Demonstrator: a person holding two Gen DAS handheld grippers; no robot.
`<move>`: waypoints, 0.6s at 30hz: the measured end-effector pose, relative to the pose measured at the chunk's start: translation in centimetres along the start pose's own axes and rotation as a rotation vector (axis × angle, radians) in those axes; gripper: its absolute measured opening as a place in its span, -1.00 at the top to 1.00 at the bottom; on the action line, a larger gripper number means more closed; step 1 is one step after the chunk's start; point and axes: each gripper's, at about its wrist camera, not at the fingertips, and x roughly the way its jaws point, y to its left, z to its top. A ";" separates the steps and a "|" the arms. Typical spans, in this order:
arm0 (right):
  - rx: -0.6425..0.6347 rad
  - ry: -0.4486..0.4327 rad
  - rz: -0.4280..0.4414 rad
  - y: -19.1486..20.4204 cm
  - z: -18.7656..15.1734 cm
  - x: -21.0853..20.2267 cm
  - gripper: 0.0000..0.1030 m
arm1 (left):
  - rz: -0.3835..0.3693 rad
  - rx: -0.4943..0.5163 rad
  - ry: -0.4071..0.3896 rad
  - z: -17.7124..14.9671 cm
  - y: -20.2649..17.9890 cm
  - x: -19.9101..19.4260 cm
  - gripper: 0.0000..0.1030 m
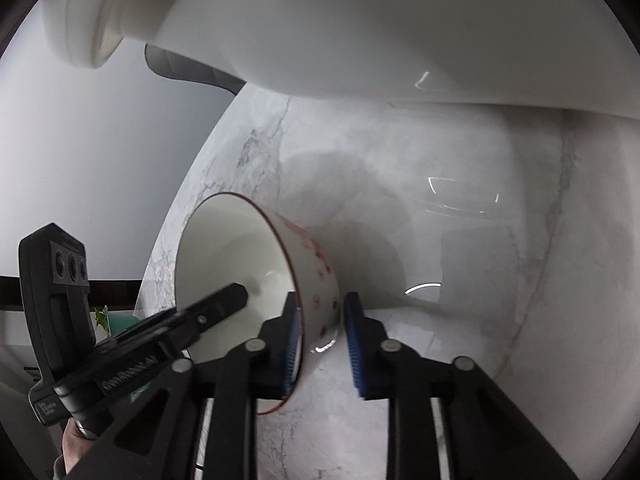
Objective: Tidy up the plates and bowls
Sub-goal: 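Move both tools to the red-floral bowl by the rice cooker and grip its rim, then lift the red-floral bowl by its rim with both tools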
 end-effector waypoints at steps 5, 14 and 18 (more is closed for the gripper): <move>-0.008 0.003 -0.007 0.3 0.0 0.3 0.60 | 0.003 -0.004 -0.010 0.0 -0.6 0.5 0.85; -0.062 0.000 -0.028 1.8 -0.4 -0.1 0.61 | 0.016 -0.018 -0.018 -2.1 -0.4 -1.4 0.86; -0.102 0.000 -0.027 3.2 -1.0 -0.7 0.62 | 0.019 -0.034 -0.038 -3.3 0.2 -3.1 0.86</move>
